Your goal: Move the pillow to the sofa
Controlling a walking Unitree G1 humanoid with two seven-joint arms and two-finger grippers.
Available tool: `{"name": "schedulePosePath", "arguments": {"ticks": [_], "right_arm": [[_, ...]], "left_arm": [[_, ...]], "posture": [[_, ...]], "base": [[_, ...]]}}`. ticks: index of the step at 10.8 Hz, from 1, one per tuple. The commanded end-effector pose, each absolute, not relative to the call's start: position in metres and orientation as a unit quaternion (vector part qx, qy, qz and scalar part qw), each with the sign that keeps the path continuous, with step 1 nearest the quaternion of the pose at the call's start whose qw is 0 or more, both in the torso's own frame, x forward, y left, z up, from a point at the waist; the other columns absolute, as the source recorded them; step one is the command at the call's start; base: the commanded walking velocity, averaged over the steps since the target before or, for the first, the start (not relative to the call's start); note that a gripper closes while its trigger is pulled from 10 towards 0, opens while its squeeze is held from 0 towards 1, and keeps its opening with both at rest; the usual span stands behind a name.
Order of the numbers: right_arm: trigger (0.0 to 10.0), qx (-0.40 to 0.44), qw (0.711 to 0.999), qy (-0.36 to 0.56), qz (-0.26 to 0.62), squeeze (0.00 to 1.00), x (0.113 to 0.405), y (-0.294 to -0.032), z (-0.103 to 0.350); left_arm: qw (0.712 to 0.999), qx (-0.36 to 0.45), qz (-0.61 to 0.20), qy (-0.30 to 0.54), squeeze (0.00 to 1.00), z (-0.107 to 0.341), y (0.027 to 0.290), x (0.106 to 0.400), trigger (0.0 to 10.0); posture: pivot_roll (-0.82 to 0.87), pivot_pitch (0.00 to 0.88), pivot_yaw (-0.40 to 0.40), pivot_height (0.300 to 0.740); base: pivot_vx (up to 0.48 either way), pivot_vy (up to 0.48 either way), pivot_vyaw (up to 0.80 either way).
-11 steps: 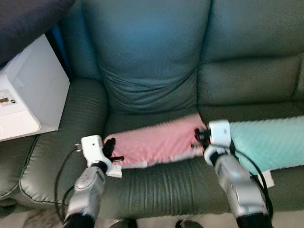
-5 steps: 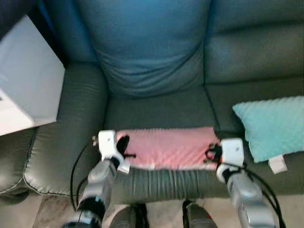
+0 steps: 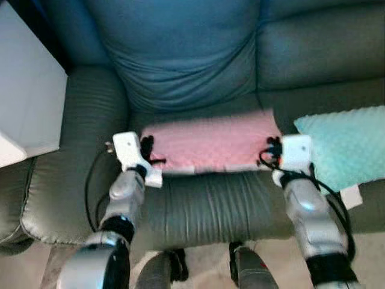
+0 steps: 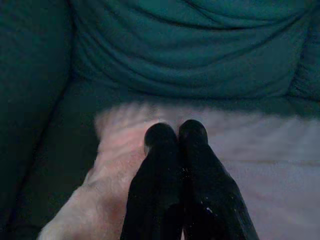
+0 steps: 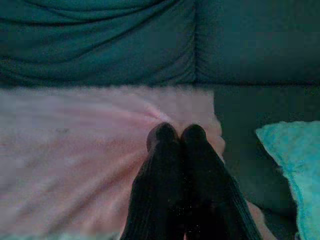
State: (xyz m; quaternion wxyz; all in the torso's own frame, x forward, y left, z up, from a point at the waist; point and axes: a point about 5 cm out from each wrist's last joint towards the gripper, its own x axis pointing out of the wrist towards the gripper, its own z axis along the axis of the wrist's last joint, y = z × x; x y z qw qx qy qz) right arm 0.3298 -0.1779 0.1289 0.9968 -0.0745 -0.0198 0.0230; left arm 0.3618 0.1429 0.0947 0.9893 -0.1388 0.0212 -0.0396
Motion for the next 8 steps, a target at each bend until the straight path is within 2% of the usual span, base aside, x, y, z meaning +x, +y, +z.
{"name": "schedulePosePath", "arguments": {"ticks": [1,4,8], "right_arm": [[10.0,-0.084,0.996,-0.014,0.024,0.00,0.328,-0.175,0.117],[10.0,-0.088,0.995,0.011,0.044,0.00,0.331,-0.152,0.092],[10.0,-0.074,0.994,0.039,0.068,0.00,0.321,-0.141,0.066]], "left_arm": [[0.990,-0.130,-0.013,0.049,0.00,0.077,0.154,0.353,10.0],[0.986,-0.113,0.002,0.120,0.00,0.046,0.149,0.335,10.0],[0.983,-0.113,-0.006,0.143,0.00,0.033,0.141,0.325,10.0]], "posture": [[-0.25,0.428,0.170,0.740],[-0.25,0.450,0.166,0.740],[-0.24,0.462,0.157,0.740]], "base": [[0.000,0.000,0.00],[0.000,0.000,0.00],[0.000,0.000,0.00]]}}
